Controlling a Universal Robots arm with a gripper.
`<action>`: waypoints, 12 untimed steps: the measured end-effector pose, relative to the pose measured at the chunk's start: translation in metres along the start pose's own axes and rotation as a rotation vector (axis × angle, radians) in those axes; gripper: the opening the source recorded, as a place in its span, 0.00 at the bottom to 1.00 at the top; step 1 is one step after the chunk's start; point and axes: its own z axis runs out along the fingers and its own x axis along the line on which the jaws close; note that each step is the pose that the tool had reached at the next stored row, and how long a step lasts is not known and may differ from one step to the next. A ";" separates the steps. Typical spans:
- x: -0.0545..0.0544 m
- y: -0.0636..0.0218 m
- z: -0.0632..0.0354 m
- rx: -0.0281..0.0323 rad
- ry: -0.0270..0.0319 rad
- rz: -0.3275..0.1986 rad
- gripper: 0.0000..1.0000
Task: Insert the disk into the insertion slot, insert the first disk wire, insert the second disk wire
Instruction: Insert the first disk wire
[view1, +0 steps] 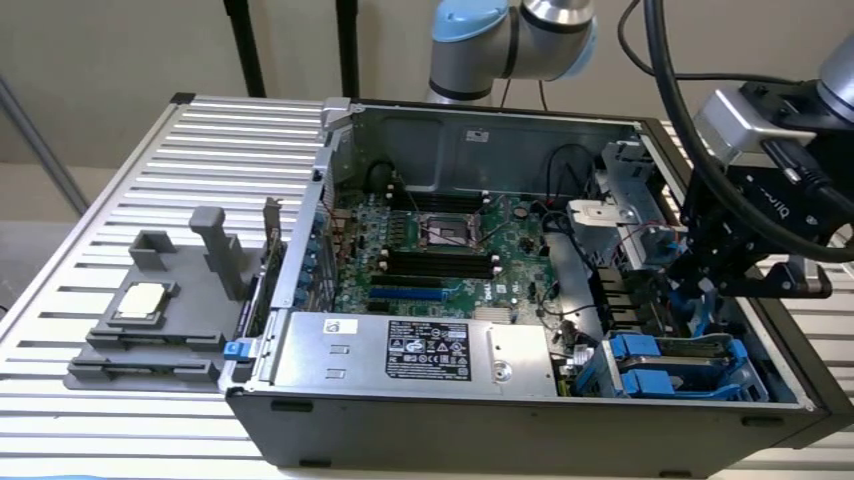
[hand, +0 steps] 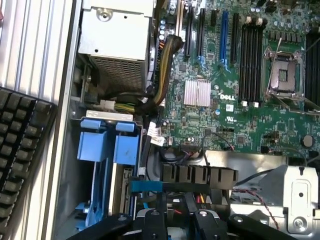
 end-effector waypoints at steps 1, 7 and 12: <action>0.001 0.0001 -0.0002 0.0000 0.0001 0.000 0.27; 0.015 0.0013 -0.0047 -0.0009 -0.0005 0.004 0.27; 0.029 0.0021 -0.0084 -0.0048 -0.0009 0.005 0.27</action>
